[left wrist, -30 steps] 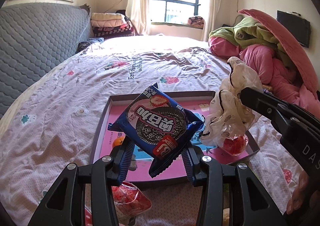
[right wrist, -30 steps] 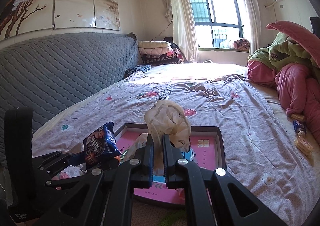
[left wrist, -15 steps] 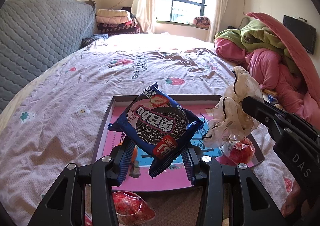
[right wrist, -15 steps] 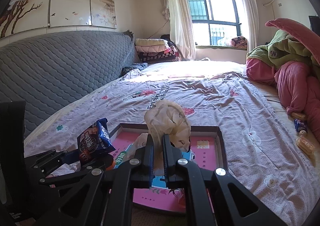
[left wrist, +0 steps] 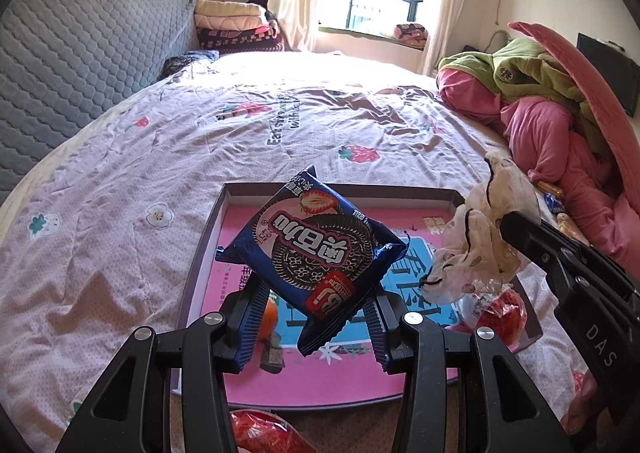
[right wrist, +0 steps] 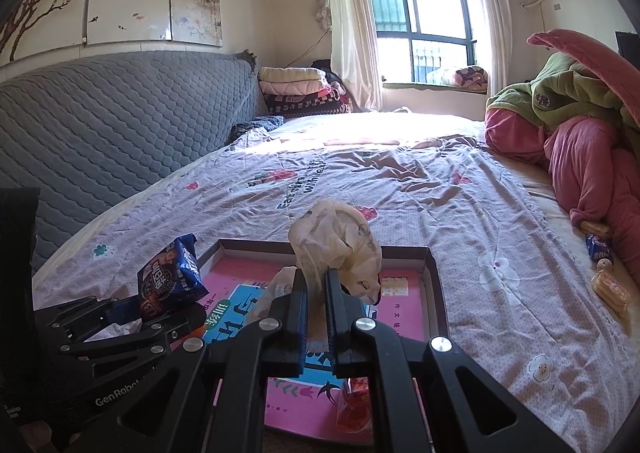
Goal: Organize objects
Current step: 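Lower the cookie packet into the tray with left tool while right tool releases the white bag there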
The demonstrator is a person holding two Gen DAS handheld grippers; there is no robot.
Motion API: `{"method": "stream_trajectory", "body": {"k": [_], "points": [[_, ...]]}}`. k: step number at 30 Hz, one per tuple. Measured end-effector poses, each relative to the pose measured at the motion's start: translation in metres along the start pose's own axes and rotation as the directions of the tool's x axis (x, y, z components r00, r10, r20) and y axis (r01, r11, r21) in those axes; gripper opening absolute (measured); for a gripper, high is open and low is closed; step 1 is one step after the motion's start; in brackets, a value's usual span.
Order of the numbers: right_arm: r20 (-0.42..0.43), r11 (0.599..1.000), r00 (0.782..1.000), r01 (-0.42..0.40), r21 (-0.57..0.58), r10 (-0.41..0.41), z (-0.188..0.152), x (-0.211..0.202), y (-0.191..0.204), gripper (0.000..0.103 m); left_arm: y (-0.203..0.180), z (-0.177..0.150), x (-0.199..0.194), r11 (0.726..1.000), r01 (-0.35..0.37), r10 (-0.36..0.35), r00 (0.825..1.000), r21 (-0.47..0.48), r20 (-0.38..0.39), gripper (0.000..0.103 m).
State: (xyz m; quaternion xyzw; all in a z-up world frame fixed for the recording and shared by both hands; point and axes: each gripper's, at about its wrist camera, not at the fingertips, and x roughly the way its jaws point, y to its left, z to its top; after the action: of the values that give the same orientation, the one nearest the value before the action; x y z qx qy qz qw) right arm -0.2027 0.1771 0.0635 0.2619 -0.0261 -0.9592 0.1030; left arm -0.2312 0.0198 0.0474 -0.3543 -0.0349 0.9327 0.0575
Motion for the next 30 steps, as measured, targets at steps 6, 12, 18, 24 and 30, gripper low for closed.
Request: {"method": "stream_trajectory", "body": {"k": [6,12,18,24,30], "points": [[-0.02,1.0,1.0,-0.002,0.026,0.003,-0.001,0.007,-0.011,0.008,0.009,0.009,0.01,1.0,0.002,-0.002,1.0,-0.019,-0.016,0.047],[-0.039,0.998,0.999,-0.011,0.059,0.013,-0.004,0.012,-0.02,0.008,0.017,0.01,0.012,0.999,0.009,-0.009,1.0,-0.031,-0.023,0.047],[-0.053,0.997,0.998,-0.035,0.064,0.039,-0.008,0.012,-0.02,0.008,0.009,0.003,0.014,1.0,0.01,-0.01,0.999,-0.002,-0.042,0.047],[-0.082,0.999,0.996,-0.027,0.019,0.028,-0.014,0.015,-0.013,0.008,-0.011,-0.007,0.02,0.997,-0.009,0.013,0.998,0.076,-0.054,0.047],[-0.111,1.0,0.994,-0.017,-0.012,0.016,-0.021,0.019,-0.007,0.008,-0.022,-0.014,0.03,0.994,-0.003,0.014,0.995,0.112,-0.094,0.047]]}}
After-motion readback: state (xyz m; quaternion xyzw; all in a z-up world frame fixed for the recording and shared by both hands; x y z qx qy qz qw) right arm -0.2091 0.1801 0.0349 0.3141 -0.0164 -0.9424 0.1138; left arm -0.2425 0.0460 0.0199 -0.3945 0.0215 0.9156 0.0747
